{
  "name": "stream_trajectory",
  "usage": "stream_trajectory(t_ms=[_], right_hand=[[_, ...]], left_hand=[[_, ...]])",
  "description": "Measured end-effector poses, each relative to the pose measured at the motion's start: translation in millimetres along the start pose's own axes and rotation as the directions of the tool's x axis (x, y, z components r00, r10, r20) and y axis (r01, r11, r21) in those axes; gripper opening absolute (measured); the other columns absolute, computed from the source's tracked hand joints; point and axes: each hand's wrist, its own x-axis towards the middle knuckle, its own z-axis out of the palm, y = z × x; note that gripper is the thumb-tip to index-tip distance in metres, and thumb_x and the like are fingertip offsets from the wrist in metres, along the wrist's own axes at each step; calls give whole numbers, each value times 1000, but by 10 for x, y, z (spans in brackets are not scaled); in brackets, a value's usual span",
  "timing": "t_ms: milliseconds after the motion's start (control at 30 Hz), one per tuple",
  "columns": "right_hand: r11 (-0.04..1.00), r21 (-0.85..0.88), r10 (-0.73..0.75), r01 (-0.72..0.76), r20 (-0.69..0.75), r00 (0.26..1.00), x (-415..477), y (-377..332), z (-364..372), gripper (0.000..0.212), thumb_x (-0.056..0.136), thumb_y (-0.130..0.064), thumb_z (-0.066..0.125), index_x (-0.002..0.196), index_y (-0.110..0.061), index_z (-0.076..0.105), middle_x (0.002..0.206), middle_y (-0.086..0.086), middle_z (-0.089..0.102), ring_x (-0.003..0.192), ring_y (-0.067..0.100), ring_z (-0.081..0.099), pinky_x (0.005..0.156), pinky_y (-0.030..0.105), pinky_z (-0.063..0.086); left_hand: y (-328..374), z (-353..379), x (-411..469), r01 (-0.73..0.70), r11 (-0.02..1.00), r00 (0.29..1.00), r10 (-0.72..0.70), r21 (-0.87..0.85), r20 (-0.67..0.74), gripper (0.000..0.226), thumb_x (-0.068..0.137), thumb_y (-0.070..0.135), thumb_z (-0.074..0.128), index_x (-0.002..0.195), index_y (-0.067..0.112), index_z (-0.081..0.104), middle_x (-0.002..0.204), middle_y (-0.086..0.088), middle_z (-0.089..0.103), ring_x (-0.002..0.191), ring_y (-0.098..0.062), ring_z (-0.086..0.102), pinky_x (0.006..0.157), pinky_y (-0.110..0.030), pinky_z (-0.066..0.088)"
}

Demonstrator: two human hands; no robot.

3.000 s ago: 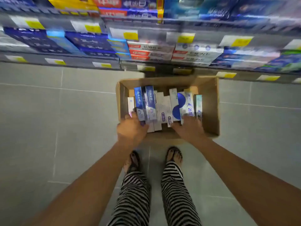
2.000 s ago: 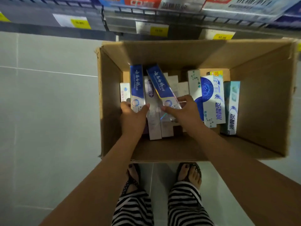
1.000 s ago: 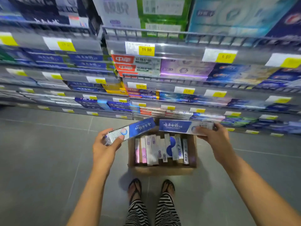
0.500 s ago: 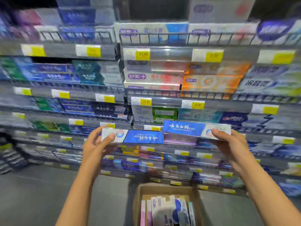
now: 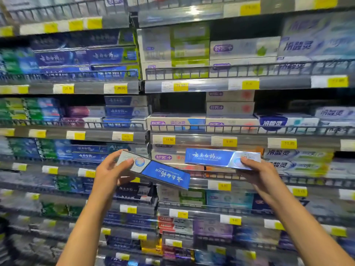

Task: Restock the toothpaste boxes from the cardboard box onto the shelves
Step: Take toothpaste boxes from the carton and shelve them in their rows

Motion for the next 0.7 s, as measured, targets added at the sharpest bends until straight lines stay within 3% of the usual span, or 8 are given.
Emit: stream_trajectory(t_ms=[200,367,467,533,700], right_hand=[[1000,6,23,-24,68,997,132,-203,96,8,85,-2,59,93,0,62,94,14,67,87,23,64,68,24,58],[999,-32,28,-24,130,991,285,-253,330,8,85,-2,59,92,0,61,88,13,69,82,22,65,64,23,59],[999,-35,29,-24,162,986,425,-213,548,8,84,-2,60,91,1,61,86,13,70,79,22,67,65,29,59],[999,-39,23,-17,182,983,533,-164,732,10,84,-3,61,93,0,61,88,14,70,78,22,68,70,33,58],[1000,-23,-10,16,238,971,781,1,1325,5,84,-5,62,88,-3,59,73,5,73,70,17,69,60,25,57]], left_hand=[[217,229,100,-33,999,998,34,12,-44,23,86,15,63,109,19,64,87,-9,69,65,-9,69,53,-21,55],[283,319,200,-55,997,996,59,53,-72,19,89,19,61,107,20,65,88,-11,63,66,-12,65,59,-33,55],[293,273,277,-68,996,994,73,62,-84,15,90,15,60,103,22,65,89,-3,65,73,-13,66,56,-29,53],[284,187,346,-70,994,993,77,79,-92,16,89,16,60,103,22,65,91,-2,64,67,-3,66,52,-24,54],[251,-161,655,-60,994,987,74,96,-145,16,90,16,60,105,18,64,90,1,65,72,-8,66,58,-28,54]])
